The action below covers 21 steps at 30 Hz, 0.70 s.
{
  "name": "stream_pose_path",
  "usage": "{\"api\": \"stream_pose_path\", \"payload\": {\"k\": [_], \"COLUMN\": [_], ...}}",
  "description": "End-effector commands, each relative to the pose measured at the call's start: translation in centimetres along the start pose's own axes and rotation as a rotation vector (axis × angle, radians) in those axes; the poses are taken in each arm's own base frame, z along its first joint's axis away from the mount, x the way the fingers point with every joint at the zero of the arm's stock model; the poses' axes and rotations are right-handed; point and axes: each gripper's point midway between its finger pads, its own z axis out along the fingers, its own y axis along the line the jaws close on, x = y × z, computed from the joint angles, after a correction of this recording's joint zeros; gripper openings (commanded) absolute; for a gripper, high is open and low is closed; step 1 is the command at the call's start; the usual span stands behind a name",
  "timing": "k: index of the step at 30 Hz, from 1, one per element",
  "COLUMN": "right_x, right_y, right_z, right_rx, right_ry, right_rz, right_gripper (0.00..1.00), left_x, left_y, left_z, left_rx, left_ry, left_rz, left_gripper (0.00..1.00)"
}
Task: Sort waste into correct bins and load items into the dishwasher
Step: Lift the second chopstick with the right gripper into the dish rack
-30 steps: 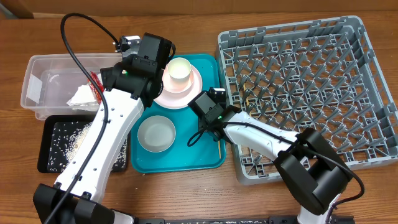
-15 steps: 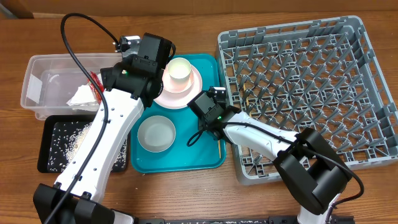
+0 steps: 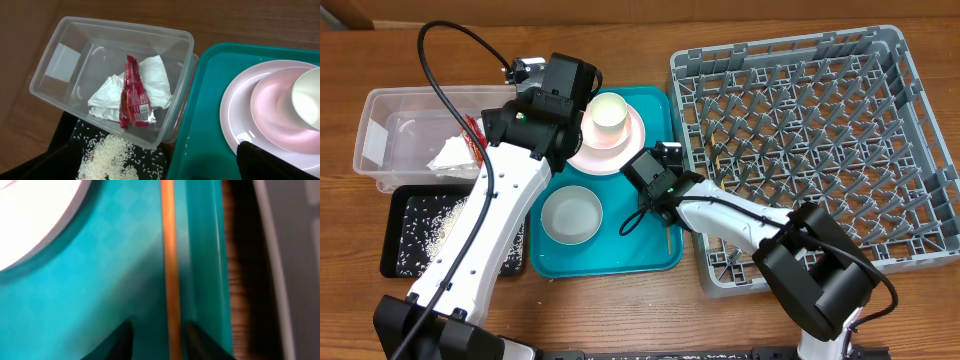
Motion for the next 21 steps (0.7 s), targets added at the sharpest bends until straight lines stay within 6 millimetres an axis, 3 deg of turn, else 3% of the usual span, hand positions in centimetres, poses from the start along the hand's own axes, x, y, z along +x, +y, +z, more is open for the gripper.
{"api": "stream_pose_path", "payload": {"k": [1,19,21], "right_x": [0.97,1.37,1.45], "right_y": [-0.08,0.23,0.32], "right_z": [0.62,0.59,0.56], "right_rx": [-0.015,-0.034,-0.04], "right_ry": [0.044,0.067,0.072], "right_rz": [0.006,0.005,0.005], "right_gripper": [0.32,0.17,0.1], "left_x": [-0.87,-0.87,-0.87], "left_y": [0.38,0.37,0.37], "left_z": [-0.44,-0.44,-0.44], "left_rx": [-0.013,-0.013,-0.013], "left_ry": [-0.026,-0.026,-0.026], "left_rz": [-0.01,-0.01,-0.01], "left_gripper": [1.0,1.0,1.0]}}
